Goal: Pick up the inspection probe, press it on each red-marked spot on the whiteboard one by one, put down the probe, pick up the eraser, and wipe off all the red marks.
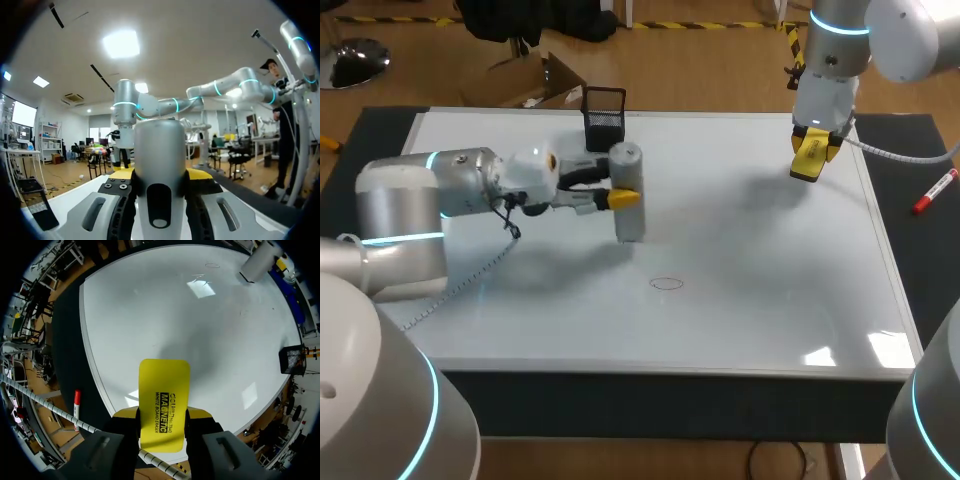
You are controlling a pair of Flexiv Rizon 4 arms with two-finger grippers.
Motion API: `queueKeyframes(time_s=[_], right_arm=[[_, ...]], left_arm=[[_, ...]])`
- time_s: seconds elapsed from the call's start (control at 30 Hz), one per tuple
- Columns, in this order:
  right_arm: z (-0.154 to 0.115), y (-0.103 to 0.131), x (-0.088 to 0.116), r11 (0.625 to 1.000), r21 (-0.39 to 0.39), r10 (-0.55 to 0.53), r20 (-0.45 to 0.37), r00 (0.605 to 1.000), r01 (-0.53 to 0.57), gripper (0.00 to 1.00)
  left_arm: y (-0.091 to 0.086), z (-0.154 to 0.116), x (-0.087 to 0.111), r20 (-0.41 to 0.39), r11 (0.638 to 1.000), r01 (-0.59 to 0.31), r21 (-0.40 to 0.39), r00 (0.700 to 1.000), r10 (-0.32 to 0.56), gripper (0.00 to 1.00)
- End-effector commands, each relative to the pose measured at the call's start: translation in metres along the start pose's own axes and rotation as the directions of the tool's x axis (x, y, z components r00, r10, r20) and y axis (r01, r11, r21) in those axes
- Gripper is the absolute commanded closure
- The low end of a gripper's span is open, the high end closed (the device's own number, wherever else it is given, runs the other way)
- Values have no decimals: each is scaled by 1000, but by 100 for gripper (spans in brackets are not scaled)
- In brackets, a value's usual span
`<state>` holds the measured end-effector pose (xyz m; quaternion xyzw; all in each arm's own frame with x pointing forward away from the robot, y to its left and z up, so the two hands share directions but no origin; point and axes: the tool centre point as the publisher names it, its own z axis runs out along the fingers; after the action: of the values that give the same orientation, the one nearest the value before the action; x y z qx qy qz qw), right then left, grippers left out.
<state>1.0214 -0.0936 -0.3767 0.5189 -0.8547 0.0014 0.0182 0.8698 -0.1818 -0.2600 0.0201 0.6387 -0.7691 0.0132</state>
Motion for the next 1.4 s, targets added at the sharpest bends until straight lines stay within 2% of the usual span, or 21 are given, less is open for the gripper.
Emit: queueKeyframes(time_s=[0.03, 0.17, 0.37, 0.7, 0.87, 1.1, 1.4], right_arm=[[-1, 0, 0, 1000, 1, -2, -2, 1000, 2, 100], [-1, 0, 0, 1000, 1, -2, -2, 1000, 2, 100], [-1, 0, 0, 1000, 1, -2, -2, 1000, 2, 100], [-1, 0, 0, 1000, 1, -2, -2, 1000, 2, 100], [-1, 0, 0, 1000, 1, -2, -2, 1000, 2, 100], [-1, 0, 0, 1000, 1, -2, -2, 1000, 2, 100], [-1, 0, 0, 1000, 1, -2, -2, 1000, 2, 100]], left_arm=[[-12, -31, -23, 63, 1000, -4, 17, 998, 3, 100], [-17, -55, -50, 114, 1000, -1, 28, 994, -2, 100], [-19, -86, -81, 194, 1000, -21, -6, 981, 22, 100], [-21, -129, -118, 290, 999, -13, -50, 957, 27, 100], [-22, -151, -135, 356, 1000, -13, -16, 934, 17, 100], [-23, -162, -145, 376, 999, -12, -37, 926, 25, 100], [-27, -168, -144, 378, 999, -15, -48, 925, 33, 100]])
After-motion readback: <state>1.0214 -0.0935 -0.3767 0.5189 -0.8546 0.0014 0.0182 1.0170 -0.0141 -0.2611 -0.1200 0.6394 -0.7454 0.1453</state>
